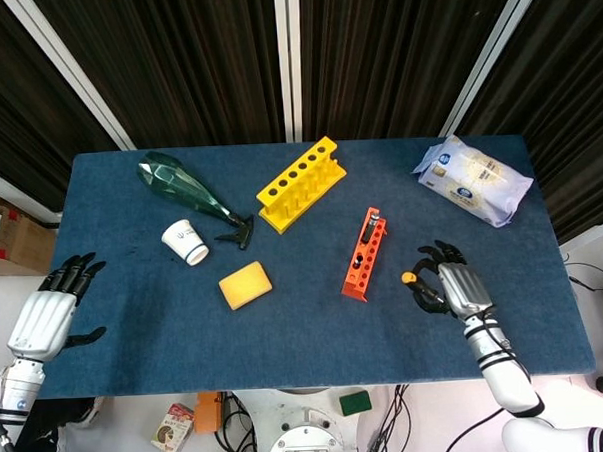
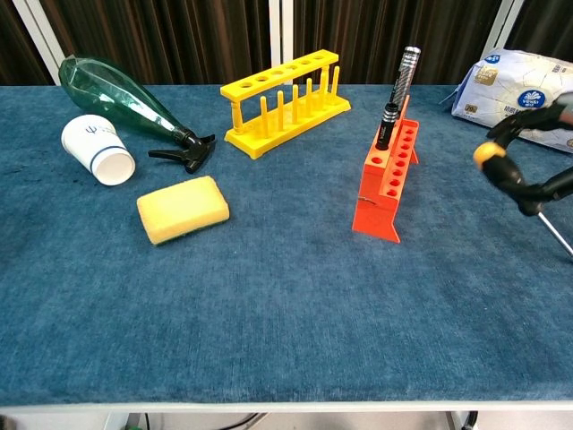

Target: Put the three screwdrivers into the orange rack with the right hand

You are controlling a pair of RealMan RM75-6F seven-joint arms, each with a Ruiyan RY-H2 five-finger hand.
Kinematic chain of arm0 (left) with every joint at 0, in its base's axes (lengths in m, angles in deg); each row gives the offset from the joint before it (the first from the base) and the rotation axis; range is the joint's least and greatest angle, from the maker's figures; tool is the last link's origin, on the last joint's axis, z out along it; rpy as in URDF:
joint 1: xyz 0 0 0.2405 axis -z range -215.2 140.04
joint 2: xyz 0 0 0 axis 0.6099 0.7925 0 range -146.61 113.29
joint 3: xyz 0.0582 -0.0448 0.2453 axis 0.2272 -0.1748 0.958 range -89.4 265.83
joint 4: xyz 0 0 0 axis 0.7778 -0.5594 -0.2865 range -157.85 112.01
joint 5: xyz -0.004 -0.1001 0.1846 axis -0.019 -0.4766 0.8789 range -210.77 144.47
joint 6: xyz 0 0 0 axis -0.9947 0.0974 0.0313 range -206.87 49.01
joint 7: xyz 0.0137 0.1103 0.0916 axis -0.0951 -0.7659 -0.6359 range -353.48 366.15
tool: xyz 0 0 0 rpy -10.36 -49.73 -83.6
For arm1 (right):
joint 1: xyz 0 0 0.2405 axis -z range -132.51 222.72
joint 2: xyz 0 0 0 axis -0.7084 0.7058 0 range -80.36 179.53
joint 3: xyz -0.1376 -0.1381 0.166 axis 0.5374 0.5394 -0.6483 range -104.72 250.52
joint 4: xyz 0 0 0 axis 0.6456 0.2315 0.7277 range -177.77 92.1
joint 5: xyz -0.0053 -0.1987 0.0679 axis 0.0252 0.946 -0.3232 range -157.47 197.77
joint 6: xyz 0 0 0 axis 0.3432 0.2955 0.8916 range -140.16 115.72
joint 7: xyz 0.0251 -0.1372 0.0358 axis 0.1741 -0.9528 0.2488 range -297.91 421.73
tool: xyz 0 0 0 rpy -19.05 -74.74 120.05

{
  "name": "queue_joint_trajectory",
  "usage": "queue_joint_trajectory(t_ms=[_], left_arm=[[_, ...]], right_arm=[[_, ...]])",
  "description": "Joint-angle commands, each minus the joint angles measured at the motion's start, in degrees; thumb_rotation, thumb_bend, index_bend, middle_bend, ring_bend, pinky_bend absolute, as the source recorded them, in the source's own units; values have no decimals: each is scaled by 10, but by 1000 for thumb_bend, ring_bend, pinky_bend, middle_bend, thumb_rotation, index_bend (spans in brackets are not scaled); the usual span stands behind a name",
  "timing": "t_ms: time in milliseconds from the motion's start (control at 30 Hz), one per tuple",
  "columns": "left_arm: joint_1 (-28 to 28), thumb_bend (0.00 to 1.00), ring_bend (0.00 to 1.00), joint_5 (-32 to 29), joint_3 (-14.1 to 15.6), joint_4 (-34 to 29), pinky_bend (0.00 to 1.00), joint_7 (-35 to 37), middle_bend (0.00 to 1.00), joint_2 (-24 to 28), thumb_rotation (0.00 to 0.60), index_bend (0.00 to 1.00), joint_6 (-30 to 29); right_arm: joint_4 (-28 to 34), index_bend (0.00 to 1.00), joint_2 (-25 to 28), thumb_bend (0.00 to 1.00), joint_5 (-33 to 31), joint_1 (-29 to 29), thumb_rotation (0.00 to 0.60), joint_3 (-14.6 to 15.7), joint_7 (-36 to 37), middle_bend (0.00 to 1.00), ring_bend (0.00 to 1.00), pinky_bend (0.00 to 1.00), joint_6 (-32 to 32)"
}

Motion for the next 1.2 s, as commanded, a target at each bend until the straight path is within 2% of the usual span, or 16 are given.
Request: queue_joint_trajectory(t_ms=[33, 367, 567, 667, 867, 1200], left_arm=[[2, 35, 31, 0, 0, -5, 196, -7, 35, -2, 600, 120, 3], [9, 35, 31, -4, -1, -17, 199, -25, 33, -3, 600, 121, 13], [10, 35, 31, -9, -3, -19, 199, -28, 30, -1, 600, 120, 15], [11, 35, 31, -12, -3, -18, 199, -28, 29, -2, 600, 120, 18], [13, 35, 31, -15, -4, -14, 199, -24, 30, -3, 600, 121, 23], [14, 35, 31, -19, -6, -9, 199, -16, 29, -2, 600, 120, 23]], right_arm=[[18, 634, 38, 489, 40, 22, 600, -13, 58, 151, 0, 0, -20], [23, 678, 95, 508, 65, 43, 600, -64, 189, 170, 0, 0, -47], [-1, 702, 105, 508, 55, 35, 600, -107, 318, 177, 0, 0, -18], [-17, 717, 102, 508, 55, 27, 600, -124, 348, 191, 0, 0, -12], [-34, 722, 98, 505, 42, 0, 600, -151, 374, 198, 0, 0, 14], [-32, 731, 90, 503, -14, -53, 600, -177, 328, 201, 0, 0, 60]])
